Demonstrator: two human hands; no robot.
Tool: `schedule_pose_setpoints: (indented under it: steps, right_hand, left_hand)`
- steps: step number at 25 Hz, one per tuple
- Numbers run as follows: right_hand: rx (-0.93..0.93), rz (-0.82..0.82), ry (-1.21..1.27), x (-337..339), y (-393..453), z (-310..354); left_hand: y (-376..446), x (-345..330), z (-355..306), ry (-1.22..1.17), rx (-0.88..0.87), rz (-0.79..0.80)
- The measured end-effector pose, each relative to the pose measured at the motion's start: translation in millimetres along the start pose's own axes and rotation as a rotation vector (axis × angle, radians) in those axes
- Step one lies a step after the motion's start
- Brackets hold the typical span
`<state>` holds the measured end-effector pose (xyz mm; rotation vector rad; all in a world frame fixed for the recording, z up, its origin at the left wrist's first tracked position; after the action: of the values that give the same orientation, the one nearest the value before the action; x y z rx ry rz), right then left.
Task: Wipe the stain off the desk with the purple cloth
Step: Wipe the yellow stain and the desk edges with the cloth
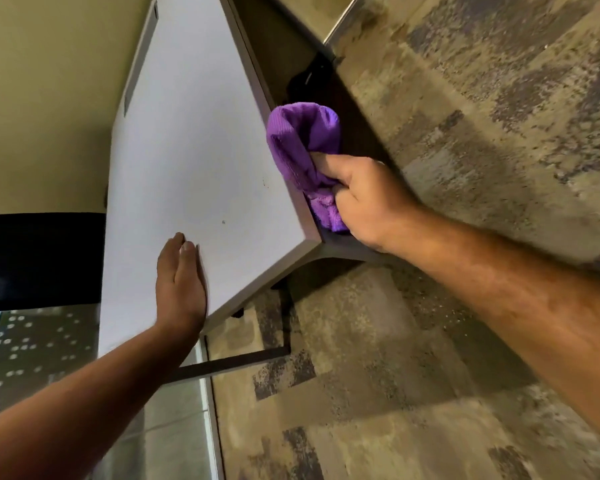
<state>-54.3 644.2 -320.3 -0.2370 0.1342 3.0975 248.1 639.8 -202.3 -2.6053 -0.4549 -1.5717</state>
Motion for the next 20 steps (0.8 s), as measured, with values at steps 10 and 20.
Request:
schedule_pose_setpoints:
  steps: [10, 20]
  right_hand:
    - [0.301, -0.178, -0.015, 2.3, -112.3, 19.3]
    - [-0.155, -0.363, 0.539, 15.0, -47.4, 6.4]
  left_hand:
    - [0.6, -3.0, -4.3, 0.068, -0.042, 0.083]
    - [1.3, 0.0, -4.0, 0.074, -0.076, 0.114]
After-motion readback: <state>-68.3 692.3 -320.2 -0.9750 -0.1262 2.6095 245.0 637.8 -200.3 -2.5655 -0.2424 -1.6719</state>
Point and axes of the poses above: each hand's wrist, its own y-axis towards the middle knuckle, its own x-axis out of the back of the hand, z = x × y, the point moved 9 cm from there along y, towards the middle knuckle, and after that the axes turned 7 degrees about -y, right-handed, at the moved point
